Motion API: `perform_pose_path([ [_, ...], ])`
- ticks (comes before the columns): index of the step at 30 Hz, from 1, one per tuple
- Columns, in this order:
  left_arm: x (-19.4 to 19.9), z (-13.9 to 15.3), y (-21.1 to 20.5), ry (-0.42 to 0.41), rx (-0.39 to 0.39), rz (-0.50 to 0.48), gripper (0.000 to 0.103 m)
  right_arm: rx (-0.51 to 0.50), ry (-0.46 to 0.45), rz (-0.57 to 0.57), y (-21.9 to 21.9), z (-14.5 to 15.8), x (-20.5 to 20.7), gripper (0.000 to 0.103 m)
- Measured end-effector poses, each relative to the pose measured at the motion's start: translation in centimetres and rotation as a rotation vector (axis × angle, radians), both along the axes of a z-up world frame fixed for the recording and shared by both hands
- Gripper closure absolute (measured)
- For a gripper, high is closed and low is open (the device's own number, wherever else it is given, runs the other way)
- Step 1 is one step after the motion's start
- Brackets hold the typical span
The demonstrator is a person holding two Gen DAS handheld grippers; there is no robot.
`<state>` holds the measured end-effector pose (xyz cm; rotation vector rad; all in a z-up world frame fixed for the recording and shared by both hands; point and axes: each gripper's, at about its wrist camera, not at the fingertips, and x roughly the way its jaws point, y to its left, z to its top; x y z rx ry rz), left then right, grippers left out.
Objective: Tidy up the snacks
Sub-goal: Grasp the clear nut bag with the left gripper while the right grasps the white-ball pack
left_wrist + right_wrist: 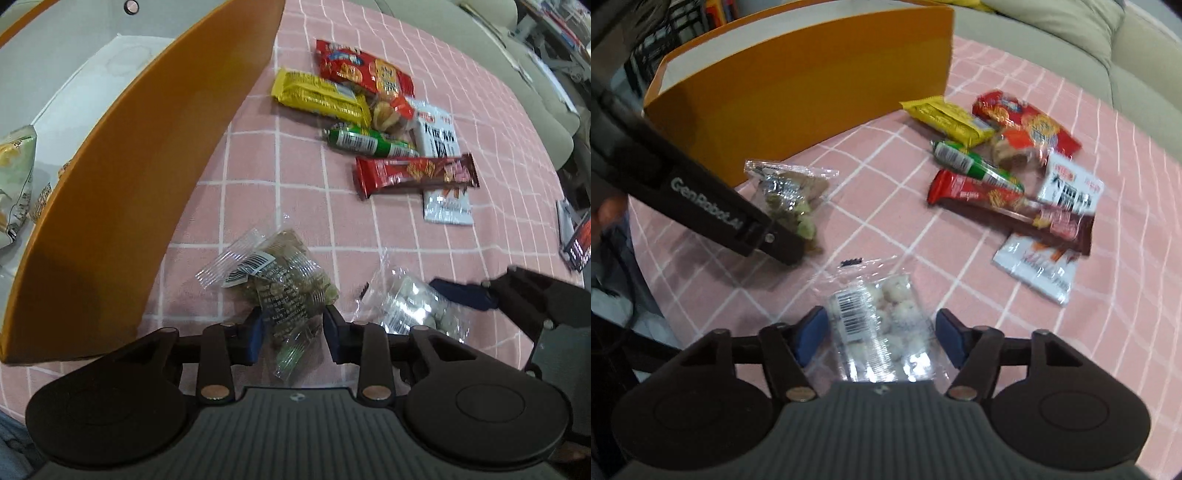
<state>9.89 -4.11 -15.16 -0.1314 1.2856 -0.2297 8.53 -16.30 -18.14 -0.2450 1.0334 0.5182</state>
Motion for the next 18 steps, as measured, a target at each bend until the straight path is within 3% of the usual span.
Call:
perform_pose_path([
  [7, -0.4, 1.0, -0.1, -0.074, -0.009, 0.043, 0.033, 0.001, 0.039, -0.258, -1.4, 0.0, 0.7, 0.044],
  [14, 0.0, 1.3, 0.9, -0.083, -0.084, 0.19, 0.028, 0.054, 0.073, -0.387, -3.0, 0.2, 1.3, 0.043],
  [18, 1.0, 1.0, 0.2, -0.072, -0.054, 0.226, 0.028, 0.053, 0.066, -0.366, -2.5, 0.3, 1.4, 0.042],
])
